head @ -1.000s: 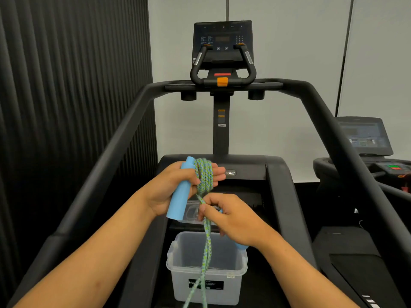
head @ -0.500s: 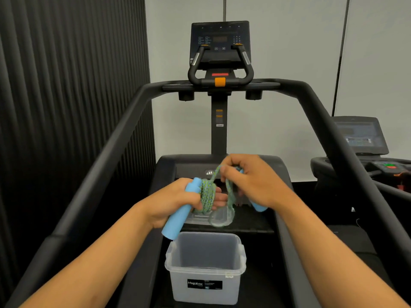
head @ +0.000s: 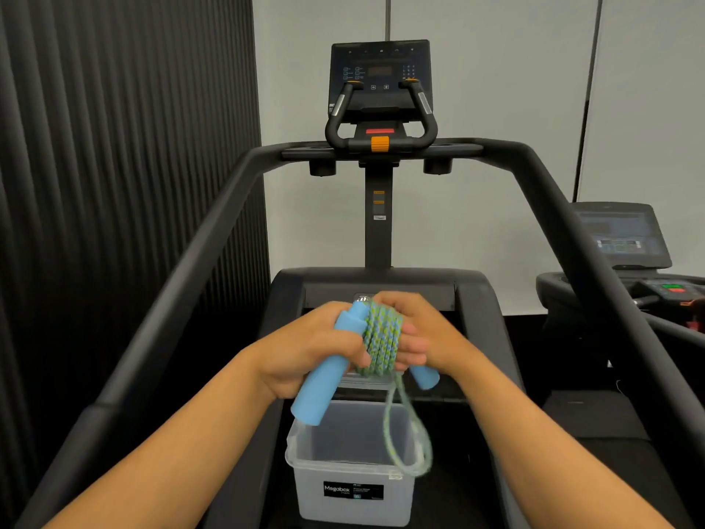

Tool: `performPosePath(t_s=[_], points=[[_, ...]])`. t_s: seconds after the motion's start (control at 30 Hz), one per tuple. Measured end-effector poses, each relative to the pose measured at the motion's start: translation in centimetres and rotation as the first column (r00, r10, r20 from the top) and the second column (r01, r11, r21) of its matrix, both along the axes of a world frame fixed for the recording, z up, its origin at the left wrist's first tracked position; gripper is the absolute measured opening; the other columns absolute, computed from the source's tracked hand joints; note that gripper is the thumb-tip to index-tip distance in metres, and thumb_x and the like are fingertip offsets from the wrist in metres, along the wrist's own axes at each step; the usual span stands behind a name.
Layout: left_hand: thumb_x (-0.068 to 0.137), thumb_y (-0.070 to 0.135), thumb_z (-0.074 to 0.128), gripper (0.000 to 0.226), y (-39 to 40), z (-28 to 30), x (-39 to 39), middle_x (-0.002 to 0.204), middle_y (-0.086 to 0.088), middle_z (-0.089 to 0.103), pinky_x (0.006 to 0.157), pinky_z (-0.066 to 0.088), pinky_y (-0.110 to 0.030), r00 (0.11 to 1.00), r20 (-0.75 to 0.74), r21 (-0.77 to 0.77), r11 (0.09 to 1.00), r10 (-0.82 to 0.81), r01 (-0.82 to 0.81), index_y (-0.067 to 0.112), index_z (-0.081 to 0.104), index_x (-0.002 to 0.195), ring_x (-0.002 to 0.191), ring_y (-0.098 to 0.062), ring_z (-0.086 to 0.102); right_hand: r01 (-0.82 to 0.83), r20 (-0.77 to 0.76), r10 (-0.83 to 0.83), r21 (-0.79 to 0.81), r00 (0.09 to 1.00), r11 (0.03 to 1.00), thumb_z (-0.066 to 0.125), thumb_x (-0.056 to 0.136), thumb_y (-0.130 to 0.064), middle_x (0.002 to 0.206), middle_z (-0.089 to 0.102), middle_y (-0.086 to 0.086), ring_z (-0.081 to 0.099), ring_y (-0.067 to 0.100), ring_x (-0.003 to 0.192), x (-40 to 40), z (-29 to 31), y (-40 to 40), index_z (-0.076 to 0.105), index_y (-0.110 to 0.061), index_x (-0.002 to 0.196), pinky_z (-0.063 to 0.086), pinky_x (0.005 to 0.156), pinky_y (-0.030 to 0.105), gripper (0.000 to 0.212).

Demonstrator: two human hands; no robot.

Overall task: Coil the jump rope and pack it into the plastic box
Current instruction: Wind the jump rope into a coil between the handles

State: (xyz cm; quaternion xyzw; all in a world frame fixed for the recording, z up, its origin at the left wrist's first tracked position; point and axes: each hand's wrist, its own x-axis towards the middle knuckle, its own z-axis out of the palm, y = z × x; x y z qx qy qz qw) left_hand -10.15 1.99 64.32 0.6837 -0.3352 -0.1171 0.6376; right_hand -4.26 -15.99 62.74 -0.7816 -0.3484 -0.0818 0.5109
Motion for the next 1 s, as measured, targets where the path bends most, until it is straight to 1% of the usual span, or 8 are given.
performPosePath(t_s=[0.13, 0.23, 0.33, 0.43, 0.53, 0.7, 0.83, 1.0], points=[[0.085, -0.024, 0.034, 0.056, -0.1, 0.7, 0.2, 0.072, -0.006, 0.076, 0.055, 0.055, -0.014, 0.999, -0.036, -0.146, 0.989, 0.008, -0.013, 0.007, 0.081, 0.081, 0.059, -0.011, 0.073, 0.077, -0.029, -0.081, -0.103, 0.996, 0.992, 0.050, 0.098, -0.006, 0.068, 0.061, 0.016, 0.054, 0.021, 0.058, -1.3, -2.7, 1.3, 0.066, -0.034, 0.072, 0.050, 0.053, 0.037, 0.042], [0.082, -0.014, 0.046, 0.040, 0.5, 0.8, 1.1, 0.105, -0.024, 0.076, 0.084, 0.061, -0.026, 0.996, -0.081, -0.245, 0.968, 0.037, -0.056, -0.003, 0.076, 0.105, 0.098, -0.029, 0.076, 0.025, -0.030, -0.029, -0.104, 0.999, 0.994, 0.050, 0.101, -0.023, 0.086, 0.068, 0.025, 0.055, 0.022, 0.055, -2.5, -3.8, 2.4, 0.070, -0.024, 0.076, 0.051, 0.051, 0.036, 0.031], [0.070, -0.002, 0.058, 0.063, 1.2, 0.4, 2.5, 0.136, -0.028, 0.062, 0.111, 0.045, -0.046, 0.990, -0.118, -0.281, 0.954, 0.072, -0.103, -0.010, 0.055, 0.132, 0.130, -0.040, 0.058, 0.015, 0.024, -0.011, -0.187, 1.000, 0.982, 0.051, 0.103, -0.020, 0.078, 0.068, 0.010, 0.051, 0.005, 0.051, -3.7, -4.3, 2.6, 0.068, -0.010, 0.084, 0.048, 0.055, 0.031, 0.028], [0.071, -0.003, 0.055, 0.063, 1.7, 0.1, 3.2, 0.136, -0.028, 0.062, 0.111, 0.045, -0.046, 0.984, -0.103, -0.275, 0.947, 0.142, -0.166, -0.011, 0.052, 0.134, 0.130, -0.040, 0.058, 0.020, 0.089, 0.000, -0.225, 0.996, 0.974, 0.053, 0.103, -0.017, 0.063, 0.061, -0.017, 0.054, 0.000, 0.054, -4.7, -4.0, 2.1, 0.067, -0.007, 0.084, 0.037, 0.055, 0.013, 0.026], [0.071, -0.003, 0.057, 0.062, 1.9, -0.6, 3.7, 0.134, -0.025, 0.064, 0.106, 0.050, -0.040, 0.981, -0.103, -0.218, 0.958, 0.166, -0.186, -0.010, 0.054, 0.133, 0.126, -0.037, 0.062, 0.051, 0.149, -0.023, -0.182, 0.989, 0.982, 0.057, 0.101, -0.017, 0.064, 0.060, -0.010, 0.049, 0.001, 0.057, -4.7, -2.9, 1.5, 0.065, -0.010, 0.079, 0.039, 0.056, 0.021, 0.024], [0.067, 0.004, 0.063, 0.016, 1.7, -1.1, 3.1, 0.068, -0.006, 0.064, 0.046, 0.044, -0.019, 0.966, -0.089, -0.057, 0.967, 0.243, -0.249, 0.009, 0.073, 0.080, 0.050, -0.012, 0.055, 0.131, 0.262, -0.096, -0.118, 0.960, 0.984, 0.059, 0.098, -0.017, 0.070, 0.063, -0.003, 0.054, 0.006, 0.064, -4.3, -0.1, 0.1, 0.063, -0.021, 0.075, 0.045, 0.066, 0.023, 0.024], [0.062, 0.014, 0.070, 0.052, 1.0, -1.5, 2.7, 0.096, -0.018, 0.053, 0.074, 0.039, -0.041, 0.971, -0.062, 0.035, 0.973, 0.231, -0.230, -0.015, 0.052, 0.101, 0.082, -0.035, 0.044, 0.178, 0.289, -0.148, -0.079, 0.946, 0.981, 0.059, 0.098, -0.016, 0.069, 0.066, -0.011, 0.058, 0.001, 0.065, -3.1, 1.6, -0.7, 0.063, -0.023, 0.075, 0.049, 0.067, 0.022, 0.025], [0.071, -0.007, 0.056, 0.030, 0.4, -1.9, 2.0, 0.094, -0.010, 0.075, 0.078, 0.053, -0.025, 0.991, -0.036, 0.124, 0.985, 0.129, -0.124, 0.000, 0.072, 0.095, 0.086, -0.024, 0.071, 0.224, 0.316, -0.194, -0.061, 0.929, 0.973, 0.059, 0.098, -0.021, 0.080, 0.071, -0.004, 0.067, 0.017, 0.081, -1.7, 3.3, -1.5, 0.066, -0.029, 0.077, 0.052, 0.078, 0.034, 0.024]])
